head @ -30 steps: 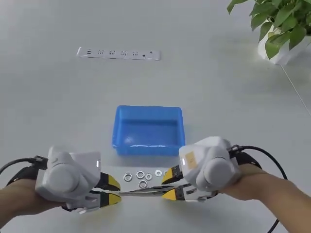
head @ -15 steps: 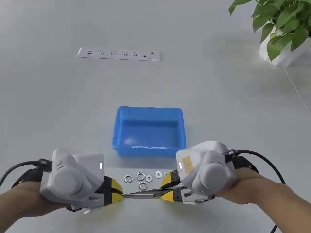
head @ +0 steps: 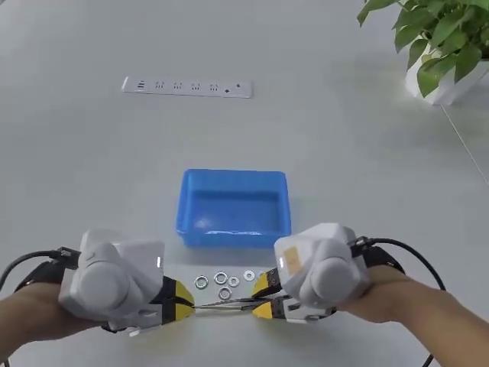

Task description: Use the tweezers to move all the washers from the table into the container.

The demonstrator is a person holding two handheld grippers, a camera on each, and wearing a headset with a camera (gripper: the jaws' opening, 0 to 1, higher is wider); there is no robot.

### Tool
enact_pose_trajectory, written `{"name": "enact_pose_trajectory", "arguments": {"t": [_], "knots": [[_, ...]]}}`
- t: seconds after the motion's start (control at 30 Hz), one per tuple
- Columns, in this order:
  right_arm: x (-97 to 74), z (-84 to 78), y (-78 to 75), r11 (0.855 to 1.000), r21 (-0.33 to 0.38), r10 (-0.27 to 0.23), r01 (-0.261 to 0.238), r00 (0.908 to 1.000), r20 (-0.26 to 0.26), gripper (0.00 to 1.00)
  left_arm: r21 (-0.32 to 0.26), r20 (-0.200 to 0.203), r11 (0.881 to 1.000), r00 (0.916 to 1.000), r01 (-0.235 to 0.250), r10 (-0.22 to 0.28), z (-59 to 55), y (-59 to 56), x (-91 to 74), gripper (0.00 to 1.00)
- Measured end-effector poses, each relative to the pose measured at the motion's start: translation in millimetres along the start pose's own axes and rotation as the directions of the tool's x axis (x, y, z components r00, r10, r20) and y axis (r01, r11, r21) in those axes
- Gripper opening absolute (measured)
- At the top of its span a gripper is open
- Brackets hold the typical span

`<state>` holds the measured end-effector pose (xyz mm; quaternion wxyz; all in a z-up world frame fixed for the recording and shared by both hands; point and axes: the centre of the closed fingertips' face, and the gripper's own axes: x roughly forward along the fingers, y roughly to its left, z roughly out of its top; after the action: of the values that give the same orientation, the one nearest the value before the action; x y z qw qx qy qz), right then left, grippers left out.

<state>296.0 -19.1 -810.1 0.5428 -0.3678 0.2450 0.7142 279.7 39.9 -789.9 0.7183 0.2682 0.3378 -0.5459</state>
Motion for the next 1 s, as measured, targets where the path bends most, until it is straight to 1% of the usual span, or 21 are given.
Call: {"name": "enact_pose_trajectory", "arguments": {"t": [0.1,0.3,0.33,0.53,0.7,1.0], "knots": [[-0.2,0.8,0.4,1.000,-0.001,-0.003,0.003,1.0000,0.000,0.12,0.002,-0.007,1.000,1.0000,0.000,0.000,5.7,-1.4,-4.8,0.05],[-0.6,3.5,1.9,1.000,-0.002,-0.005,0.005,1.0000,0.006,0.12,0.012,-0.002,1.000,0.9999,-0.014,0.014,18.1,-0.3,-15.7,0.05],[-0.3,3.9,1.9,1.000,-0.002,-0.007,0.007,1.0000,0.006,0.12,0.022,-0.002,1.000,0.9998,-0.020,0.020,20.2,0.6,-17.3,0.05],[0.7,9.9,1.8,1.000,0.003,-0.009,0.009,0.9998,0.019,0.12,0.043,-0.006,0.999,0.9998,-0.020,0.020,33.8,0.3,-26.7,0.05],[1.2,16.9,1.0,1.000,0.014,-0.016,0.016,0.9990,0.041,0.12,0.064,0.010,0.998,0.9997,-0.021,0.020,49.2,1.7,-35.4,0.05],[0.6,28.9,-1.6,0.998,0.055,-0.036,0.031,0.9951,0.092,0.12,0.105,0.038,0.994,0.9991,-0.022,0.018,70.5,3.0,-44.9,0.05]]}}
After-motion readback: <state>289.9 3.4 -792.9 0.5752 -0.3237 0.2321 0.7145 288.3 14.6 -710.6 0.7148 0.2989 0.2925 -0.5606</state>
